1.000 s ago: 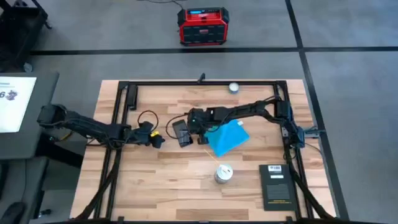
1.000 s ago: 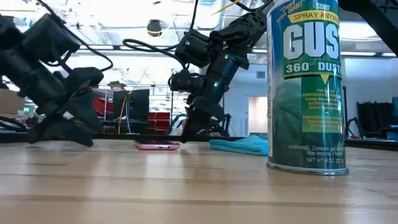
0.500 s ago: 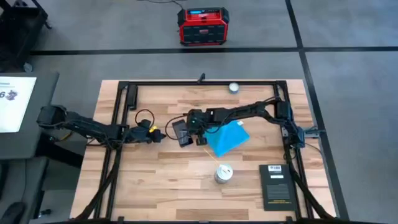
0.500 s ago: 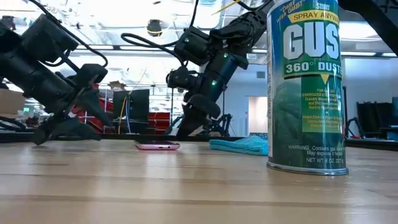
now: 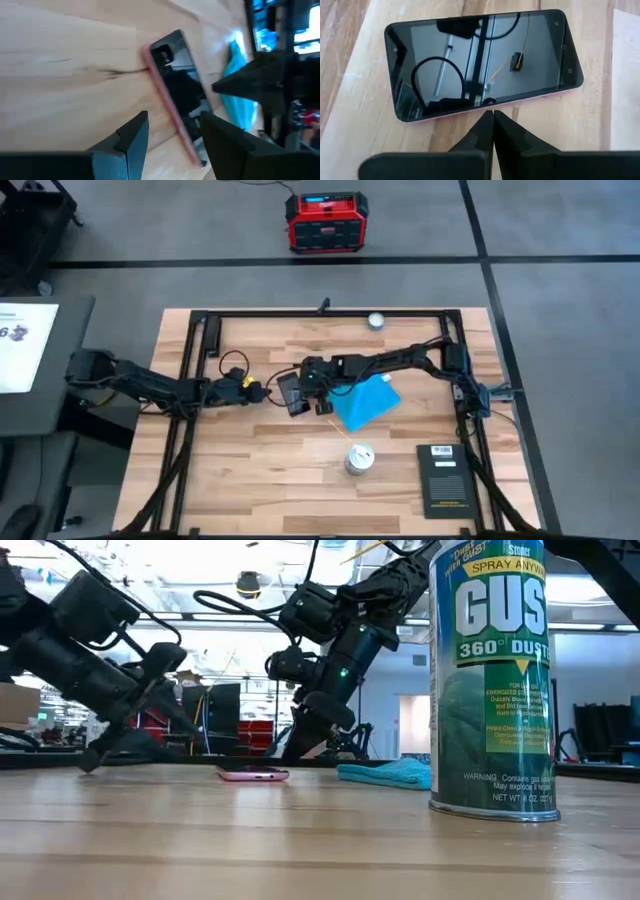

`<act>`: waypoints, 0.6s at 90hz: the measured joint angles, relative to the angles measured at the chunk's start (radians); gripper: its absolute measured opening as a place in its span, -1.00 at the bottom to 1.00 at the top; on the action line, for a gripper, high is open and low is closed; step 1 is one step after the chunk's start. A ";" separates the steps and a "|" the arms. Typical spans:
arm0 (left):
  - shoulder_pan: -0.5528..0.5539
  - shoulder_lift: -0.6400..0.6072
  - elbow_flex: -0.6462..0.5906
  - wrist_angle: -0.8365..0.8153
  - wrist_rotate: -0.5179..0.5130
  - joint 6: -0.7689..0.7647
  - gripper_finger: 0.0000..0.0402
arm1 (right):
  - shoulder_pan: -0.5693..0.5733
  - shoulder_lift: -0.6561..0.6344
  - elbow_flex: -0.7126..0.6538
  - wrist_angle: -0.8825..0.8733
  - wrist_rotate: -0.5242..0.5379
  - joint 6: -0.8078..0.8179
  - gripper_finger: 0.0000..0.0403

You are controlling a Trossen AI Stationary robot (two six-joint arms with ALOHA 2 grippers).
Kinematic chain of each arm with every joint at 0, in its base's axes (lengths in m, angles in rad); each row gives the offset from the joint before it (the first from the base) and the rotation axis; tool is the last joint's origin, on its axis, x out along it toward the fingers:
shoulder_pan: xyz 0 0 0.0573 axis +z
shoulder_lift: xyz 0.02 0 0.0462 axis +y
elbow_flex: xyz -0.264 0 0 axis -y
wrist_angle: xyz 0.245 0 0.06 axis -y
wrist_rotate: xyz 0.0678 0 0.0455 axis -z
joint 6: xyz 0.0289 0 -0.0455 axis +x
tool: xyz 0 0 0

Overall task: Apply microfiber cloth
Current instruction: Spray the device using the spray bottle

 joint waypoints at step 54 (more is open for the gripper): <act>0.008 0.221 0.138 -0.084 0.183 0.044 -0.21 | 0.000 0.000 0.000 -0.030 0.000 -0.019 -1.00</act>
